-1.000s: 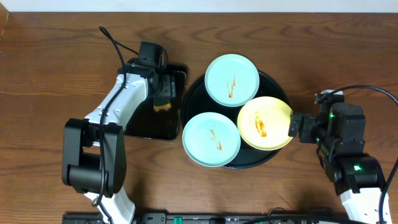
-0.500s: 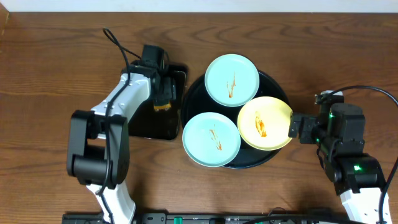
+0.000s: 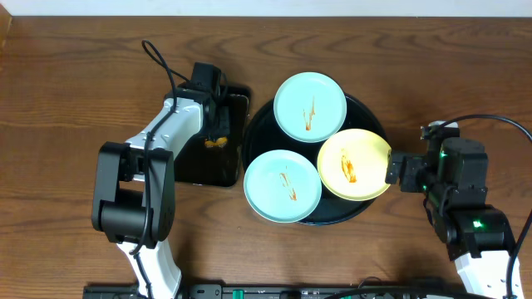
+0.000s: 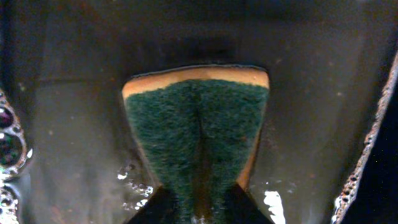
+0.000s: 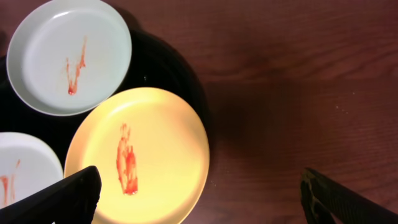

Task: Clean dirty plates on tray and stack at the side

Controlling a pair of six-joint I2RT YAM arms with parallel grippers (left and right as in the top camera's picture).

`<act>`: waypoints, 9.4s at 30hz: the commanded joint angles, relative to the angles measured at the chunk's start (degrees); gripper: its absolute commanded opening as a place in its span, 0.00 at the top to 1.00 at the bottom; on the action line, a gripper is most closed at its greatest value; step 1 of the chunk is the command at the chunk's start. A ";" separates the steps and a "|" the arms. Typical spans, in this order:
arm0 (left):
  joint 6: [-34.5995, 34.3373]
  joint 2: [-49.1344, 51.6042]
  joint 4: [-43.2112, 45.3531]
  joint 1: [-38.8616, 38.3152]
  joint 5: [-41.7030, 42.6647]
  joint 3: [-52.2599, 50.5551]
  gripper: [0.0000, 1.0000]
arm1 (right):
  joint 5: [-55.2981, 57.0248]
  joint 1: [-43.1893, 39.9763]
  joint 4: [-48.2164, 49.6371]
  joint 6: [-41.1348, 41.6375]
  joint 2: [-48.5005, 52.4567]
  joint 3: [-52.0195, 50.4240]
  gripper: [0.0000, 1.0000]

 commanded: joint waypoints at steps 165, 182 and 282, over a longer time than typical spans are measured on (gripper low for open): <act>13.55 -35.39 30.58 0.13 -16.72 -0.04 0.93 | 1.20 -2.03 6.40 1.70 35.30 1.09 0.99; -3.06 -24.22 -11.87 0.09 -8.33 -2.21 0.92 | 0.96 -2.03 6.38 1.73 35.30 1.09 0.99; -27.69 9.77 21.77 -26.71 31.54 3.89 0.93 | -0.52 -1.95 3.58 0.63 35.30 1.11 0.99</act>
